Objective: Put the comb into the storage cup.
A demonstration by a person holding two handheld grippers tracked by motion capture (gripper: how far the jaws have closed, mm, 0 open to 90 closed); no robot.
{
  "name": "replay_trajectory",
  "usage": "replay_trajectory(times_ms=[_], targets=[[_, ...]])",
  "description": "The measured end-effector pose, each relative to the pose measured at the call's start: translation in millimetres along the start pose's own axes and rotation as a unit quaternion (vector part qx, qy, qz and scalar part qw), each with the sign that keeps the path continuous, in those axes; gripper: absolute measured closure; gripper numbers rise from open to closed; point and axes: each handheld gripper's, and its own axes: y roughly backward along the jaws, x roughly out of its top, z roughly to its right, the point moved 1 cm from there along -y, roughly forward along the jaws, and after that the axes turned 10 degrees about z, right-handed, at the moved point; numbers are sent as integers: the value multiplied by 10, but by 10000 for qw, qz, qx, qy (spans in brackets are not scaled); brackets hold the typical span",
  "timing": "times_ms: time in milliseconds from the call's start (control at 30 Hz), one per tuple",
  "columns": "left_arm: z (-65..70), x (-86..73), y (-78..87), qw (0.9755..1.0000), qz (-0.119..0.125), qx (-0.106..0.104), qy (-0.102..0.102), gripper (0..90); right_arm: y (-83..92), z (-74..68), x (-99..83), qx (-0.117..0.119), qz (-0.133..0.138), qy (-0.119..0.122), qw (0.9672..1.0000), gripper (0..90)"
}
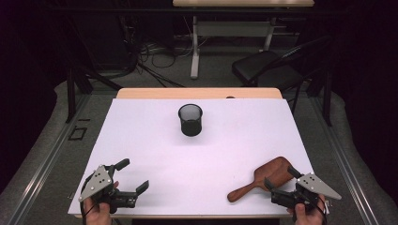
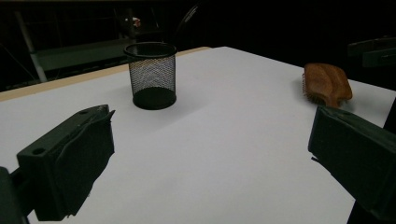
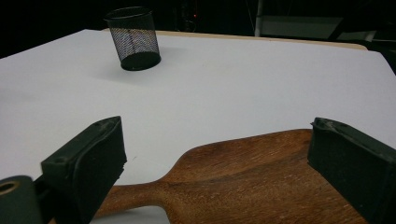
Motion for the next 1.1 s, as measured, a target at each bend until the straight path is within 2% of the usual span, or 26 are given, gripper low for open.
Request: replay_trajectory(times_ms=[233, 300, 400, 500, 633, 733, 833, 900, 967, 1100], targets=[[3, -15, -31, 9999, -88, 88, -8, 2, -9, -39, 4, 132, -14, 46, 9999, 15], [1, -37, -61, 9996, -188, 197, -10, 2, -14, -64, 2, 204, -105, 49, 9997, 0], [-6, -52, -80, 9993, -298, 204, -4, 2, -22, -87, 9, 169, -150, 68, 9997, 0], [0, -53, -111, 9991, -356, 185, 120, 2, -39, -99, 23, 118, -152, 77, 9998, 0], [26, -59, -126, 9990, -409, 172, 94, 2, -73, -114, 30, -7, -196, 53, 9998, 0], [45, -55, -125, 9991, -404, 137, 62, 2, -90, -134, 34, 9, -195, 38, 9998, 2], [74, -47, -115, 9990, -423, 111, 2, 3, -91, -180, 37, -34, -273, 111, 9996, 66], [87, -43, -108, 9989, -450, 70, -53, 2, -78, -224, 48, -66, -297, 159, 9994, 152], [89, -42, -106, 9990, -450, 66, -45, 3, -86, -235, 53, -47, -293, 136, 9995, 171], [88, -27, -79, 9992, -384, 75, 51, 3, -146, -313, 60, 129, -419, 202, 9988, 366]])
